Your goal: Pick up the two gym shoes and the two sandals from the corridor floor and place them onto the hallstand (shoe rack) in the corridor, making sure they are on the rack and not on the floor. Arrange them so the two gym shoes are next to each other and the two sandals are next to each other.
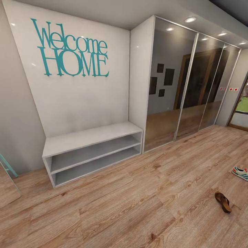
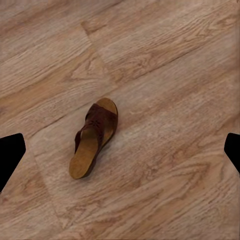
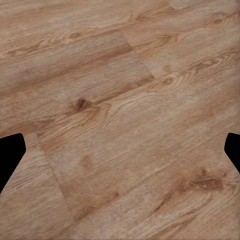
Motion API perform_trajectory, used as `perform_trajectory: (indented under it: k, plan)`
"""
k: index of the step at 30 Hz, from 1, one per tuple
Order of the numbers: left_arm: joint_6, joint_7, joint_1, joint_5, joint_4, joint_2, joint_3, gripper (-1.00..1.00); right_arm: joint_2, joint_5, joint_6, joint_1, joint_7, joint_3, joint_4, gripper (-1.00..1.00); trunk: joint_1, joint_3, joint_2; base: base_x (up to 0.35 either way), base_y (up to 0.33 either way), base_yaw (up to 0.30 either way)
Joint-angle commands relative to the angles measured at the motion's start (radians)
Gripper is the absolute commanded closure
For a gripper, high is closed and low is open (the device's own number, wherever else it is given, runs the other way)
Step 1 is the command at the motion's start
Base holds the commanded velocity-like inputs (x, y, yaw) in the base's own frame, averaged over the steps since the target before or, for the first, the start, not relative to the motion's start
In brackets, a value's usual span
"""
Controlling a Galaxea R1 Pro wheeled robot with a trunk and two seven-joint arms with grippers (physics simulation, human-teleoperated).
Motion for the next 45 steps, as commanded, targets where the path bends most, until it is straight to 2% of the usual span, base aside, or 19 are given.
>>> perform_trajectory:
  k: [1, 10, 38, 45]
  plan:
    - [-0.004, 0.000, -0.005, 0.001, 0.001, -0.001, 0.000, -1.00, 0.000, 0.000, -0.005, -0.001, 0.000, 0.000, 0.001, -1.00, 0.000, -0.001, -0.001, 0.000, 0.000, 0.000]
    - [-0.005, -0.009, -0.021, 0.001, 0.003, 0.000, 0.003, -1.00, -0.002, 0.001, -0.011, -0.001, 0.004, 0.000, 0.008, -1.00, 0.000, -0.001, -0.001, 0.000, 0.000, 0.000]
    - [-0.007, -0.011, -0.010, 0.001, 0.008, 0.000, 0.005, -1.00, 0.005, -0.001, -0.012, -0.001, 0.001, 0.001, 0.003, -1.00, 0.000, -0.001, -0.001, 0.000, 0.001, 0.000]
    - [-0.007, -0.011, -0.010, 0.001, 0.007, 0.001, 0.005, -1.00, 0.005, -0.001, -0.012, -0.001, 0.001, 0.001, 0.002, -1.00, 0.000, -0.001, -0.001, 0.000, 0.158, 0.000]
